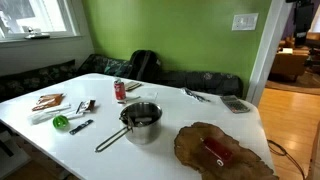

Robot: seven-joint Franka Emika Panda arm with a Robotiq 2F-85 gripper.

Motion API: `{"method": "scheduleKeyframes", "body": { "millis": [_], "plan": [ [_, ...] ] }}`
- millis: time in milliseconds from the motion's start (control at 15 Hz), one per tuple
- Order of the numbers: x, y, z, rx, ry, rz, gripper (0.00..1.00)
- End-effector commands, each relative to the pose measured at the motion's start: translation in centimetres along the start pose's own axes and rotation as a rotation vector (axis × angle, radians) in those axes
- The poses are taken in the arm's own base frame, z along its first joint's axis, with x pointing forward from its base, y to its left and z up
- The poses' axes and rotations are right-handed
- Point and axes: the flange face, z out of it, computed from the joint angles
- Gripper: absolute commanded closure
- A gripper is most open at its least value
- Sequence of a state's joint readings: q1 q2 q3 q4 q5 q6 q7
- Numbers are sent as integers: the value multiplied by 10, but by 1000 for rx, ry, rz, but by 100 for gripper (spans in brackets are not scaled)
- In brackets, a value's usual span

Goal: Move the measuring spoon from the pot to the brown object

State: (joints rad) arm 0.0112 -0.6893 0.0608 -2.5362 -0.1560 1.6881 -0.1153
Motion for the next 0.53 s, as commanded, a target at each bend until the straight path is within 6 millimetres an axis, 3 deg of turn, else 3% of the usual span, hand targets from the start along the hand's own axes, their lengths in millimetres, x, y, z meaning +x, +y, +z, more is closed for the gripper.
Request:
{"method": "scheduleKeyframes", "body": {
  "millis": [0,267,467],
  "plan": [
    [0,0,0,0,-1,0,0],
    [0,0,0,0,-1,0,0],
    [32,-9,6,11,129,31,0]
  ]
}}
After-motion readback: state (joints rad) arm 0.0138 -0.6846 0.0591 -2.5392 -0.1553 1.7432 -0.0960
